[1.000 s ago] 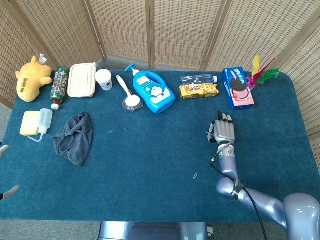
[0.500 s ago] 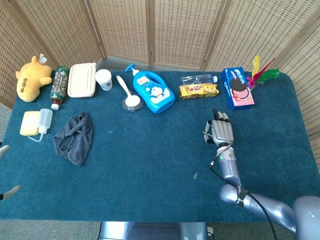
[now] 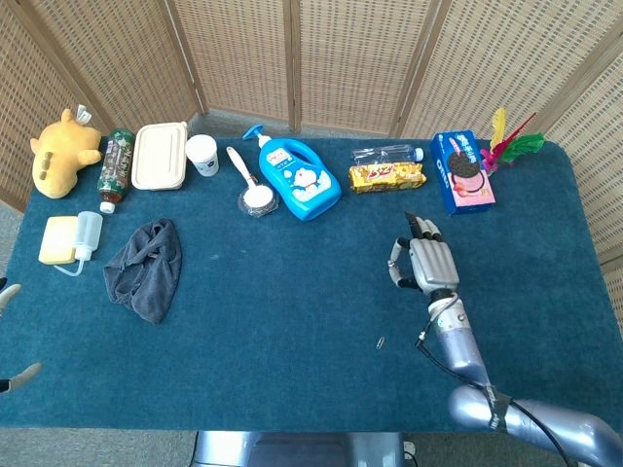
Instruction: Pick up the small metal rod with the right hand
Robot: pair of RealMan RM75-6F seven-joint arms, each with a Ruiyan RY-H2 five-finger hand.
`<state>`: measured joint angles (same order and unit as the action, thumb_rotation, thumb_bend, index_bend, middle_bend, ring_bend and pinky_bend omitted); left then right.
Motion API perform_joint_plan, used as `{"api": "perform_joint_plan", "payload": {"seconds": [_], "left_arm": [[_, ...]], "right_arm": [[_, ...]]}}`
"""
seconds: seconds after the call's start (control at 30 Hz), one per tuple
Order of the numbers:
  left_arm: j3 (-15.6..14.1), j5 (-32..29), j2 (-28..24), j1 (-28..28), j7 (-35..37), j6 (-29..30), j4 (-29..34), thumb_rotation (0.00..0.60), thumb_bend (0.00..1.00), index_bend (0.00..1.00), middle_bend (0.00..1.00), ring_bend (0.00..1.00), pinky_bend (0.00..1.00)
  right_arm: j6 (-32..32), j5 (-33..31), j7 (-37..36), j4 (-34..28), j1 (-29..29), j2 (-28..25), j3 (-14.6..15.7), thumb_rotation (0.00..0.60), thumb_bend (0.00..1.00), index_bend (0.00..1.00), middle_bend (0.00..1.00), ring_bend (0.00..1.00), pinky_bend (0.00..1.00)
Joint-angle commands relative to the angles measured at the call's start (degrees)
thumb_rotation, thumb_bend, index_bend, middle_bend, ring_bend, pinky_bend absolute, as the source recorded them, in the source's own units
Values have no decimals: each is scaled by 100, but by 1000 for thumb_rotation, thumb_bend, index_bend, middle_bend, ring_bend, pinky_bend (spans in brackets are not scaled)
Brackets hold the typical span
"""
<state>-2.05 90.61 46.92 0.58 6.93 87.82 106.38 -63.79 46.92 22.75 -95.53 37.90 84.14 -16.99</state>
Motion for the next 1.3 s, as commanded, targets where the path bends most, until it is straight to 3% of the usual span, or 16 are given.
{"api": "perform_joint_plan", "payload": {"seconds": [0.03, 0.43, 1.03, 1.3], "left_arm": [[-3, 6, 1, 3, 1, 6, -3, 600, 206, 0, 0, 0, 0], [-32, 59, 21, -4, -78, -17, 41, 600, 206, 0, 0, 0, 0], [-49, 52, 52, -24, -228, -71, 123, 600, 206, 0, 0, 0, 0], [-63, 49, 62, -24, -279, -89, 134, 600, 206, 0, 0, 0, 0]], "right_arm": [[-79, 352, -276, -563, -231, -409, 108, 600, 454, 612, 30, 0, 0], [-12, 1065, -754, -1334, -557, -977, 487, 600, 459, 611, 31, 0, 0], [441, 2136, -1573, -1558, -867, -1270, 1202, 600, 462, 611, 36, 0, 0], [562, 2231, -1619, -1578, -805, -1128, 1222, 600, 463, 611, 36, 0, 0]]}}
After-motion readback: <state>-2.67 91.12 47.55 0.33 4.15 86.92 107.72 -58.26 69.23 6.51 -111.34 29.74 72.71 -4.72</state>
